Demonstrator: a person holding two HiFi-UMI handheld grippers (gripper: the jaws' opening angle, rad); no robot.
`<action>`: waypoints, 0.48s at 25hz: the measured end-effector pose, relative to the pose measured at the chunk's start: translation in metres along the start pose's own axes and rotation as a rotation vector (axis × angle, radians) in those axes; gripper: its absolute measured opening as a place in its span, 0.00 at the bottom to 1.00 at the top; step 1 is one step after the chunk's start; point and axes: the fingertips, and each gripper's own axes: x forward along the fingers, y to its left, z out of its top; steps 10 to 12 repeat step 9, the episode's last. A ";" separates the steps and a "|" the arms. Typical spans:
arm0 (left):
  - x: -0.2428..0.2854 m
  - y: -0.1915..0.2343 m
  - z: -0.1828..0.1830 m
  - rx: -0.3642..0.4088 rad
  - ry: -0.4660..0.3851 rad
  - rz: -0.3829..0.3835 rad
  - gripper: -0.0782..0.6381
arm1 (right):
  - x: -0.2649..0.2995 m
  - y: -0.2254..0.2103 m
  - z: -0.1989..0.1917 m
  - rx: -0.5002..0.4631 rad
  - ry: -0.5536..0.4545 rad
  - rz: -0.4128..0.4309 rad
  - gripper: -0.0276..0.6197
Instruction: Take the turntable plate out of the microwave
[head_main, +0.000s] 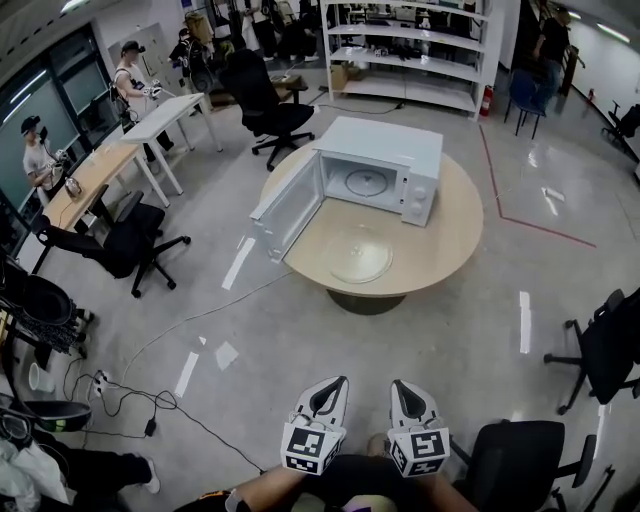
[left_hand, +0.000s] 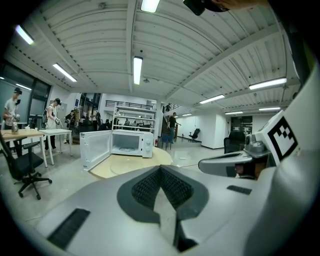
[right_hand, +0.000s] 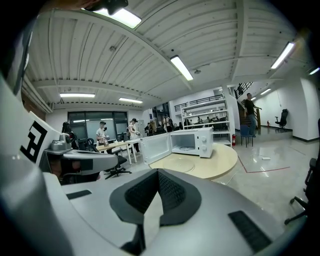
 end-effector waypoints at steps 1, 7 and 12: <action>0.000 0.002 0.000 0.000 -0.001 -0.002 0.17 | 0.001 0.001 0.000 0.001 0.000 -0.004 0.07; -0.004 0.013 0.003 -0.002 -0.006 -0.004 0.17 | 0.007 0.008 0.002 -0.005 0.006 -0.013 0.07; -0.006 0.016 0.004 -0.003 -0.007 -0.002 0.17 | 0.009 0.012 0.002 -0.007 0.007 -0.011 0.07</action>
